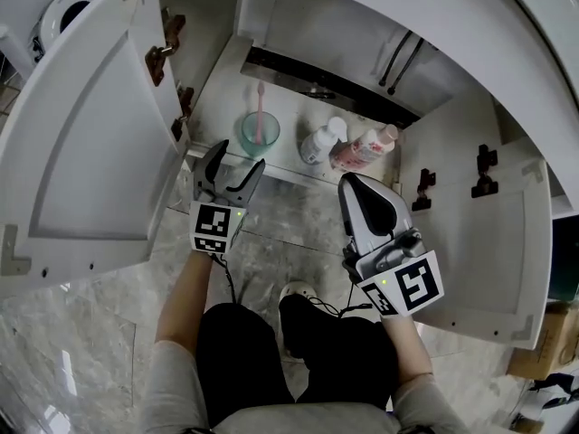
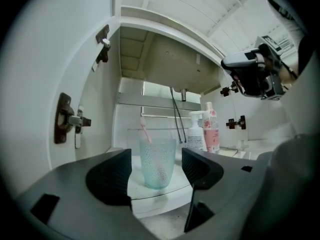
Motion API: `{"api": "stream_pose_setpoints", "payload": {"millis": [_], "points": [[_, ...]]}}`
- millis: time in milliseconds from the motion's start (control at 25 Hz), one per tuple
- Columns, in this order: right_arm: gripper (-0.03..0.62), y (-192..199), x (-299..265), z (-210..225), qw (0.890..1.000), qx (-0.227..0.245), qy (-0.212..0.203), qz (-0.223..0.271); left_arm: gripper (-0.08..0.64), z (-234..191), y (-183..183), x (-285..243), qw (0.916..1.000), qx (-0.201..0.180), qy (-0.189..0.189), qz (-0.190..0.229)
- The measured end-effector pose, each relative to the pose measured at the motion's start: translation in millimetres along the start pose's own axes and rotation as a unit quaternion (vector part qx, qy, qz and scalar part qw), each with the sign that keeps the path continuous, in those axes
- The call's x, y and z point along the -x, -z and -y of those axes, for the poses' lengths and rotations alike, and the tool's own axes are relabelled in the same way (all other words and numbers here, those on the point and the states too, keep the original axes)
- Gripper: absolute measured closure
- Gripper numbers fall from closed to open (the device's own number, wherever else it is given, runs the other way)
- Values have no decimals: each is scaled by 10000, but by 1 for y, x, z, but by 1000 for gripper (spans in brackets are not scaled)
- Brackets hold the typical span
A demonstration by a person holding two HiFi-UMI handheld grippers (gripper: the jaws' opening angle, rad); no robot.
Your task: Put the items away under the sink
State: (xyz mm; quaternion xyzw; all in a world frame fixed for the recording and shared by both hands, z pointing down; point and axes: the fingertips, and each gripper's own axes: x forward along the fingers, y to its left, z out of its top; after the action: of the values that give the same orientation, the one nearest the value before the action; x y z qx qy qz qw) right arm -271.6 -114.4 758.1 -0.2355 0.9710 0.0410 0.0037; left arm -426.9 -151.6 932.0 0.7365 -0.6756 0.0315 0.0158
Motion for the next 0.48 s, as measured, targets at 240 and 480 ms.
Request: {"api": "stream_pose_setpoints", "payload": {"millis": [240,480], "points": [[581,-1,-14,-13,9999,-56,-129,75,433,-10,-21,34,9997,56,-223,63],[581,4,-28,-20,9995,-192,-220,114,552,-14,-52,60,9985,39,-457,303]]}}
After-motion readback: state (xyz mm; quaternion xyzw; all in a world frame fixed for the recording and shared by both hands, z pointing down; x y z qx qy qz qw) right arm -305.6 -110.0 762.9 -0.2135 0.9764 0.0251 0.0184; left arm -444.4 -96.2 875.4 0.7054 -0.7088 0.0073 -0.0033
